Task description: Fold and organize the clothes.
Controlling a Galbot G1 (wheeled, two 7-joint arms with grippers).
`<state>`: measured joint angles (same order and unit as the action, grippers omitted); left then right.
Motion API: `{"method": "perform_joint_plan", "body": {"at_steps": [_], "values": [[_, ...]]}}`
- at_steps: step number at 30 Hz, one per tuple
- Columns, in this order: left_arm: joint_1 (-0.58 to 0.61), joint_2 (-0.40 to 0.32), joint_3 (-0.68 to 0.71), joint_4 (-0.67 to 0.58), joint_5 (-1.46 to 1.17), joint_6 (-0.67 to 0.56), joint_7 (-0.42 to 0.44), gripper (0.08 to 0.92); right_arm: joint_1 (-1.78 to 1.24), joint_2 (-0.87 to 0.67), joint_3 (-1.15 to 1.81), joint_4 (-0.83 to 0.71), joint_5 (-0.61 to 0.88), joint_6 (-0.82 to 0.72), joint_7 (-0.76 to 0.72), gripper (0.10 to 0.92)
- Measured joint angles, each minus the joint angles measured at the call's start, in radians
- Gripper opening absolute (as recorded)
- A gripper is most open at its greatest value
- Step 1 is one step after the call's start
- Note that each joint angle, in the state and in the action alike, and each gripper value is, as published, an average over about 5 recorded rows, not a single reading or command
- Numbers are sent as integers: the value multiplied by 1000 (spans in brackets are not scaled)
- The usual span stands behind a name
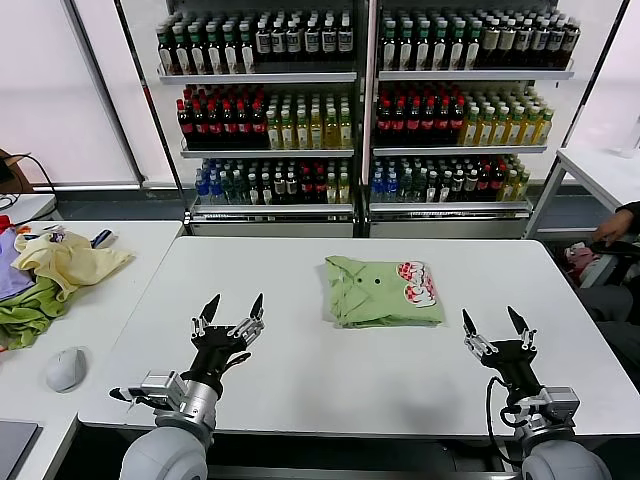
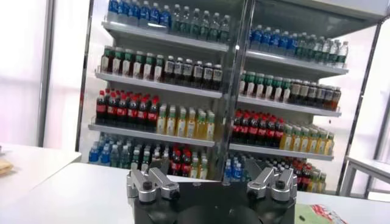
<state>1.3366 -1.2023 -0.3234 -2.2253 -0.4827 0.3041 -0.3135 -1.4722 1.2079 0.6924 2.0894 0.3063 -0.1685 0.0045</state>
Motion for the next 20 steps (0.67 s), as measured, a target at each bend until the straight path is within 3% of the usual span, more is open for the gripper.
{"method": "perform_joint_plan", "body": {"at_steps": [20], "values": [[38, -6, -8, -25, 44, -2, 7, 823, -63, -4, 47, 56, -15, -2, 58, 823]]}}
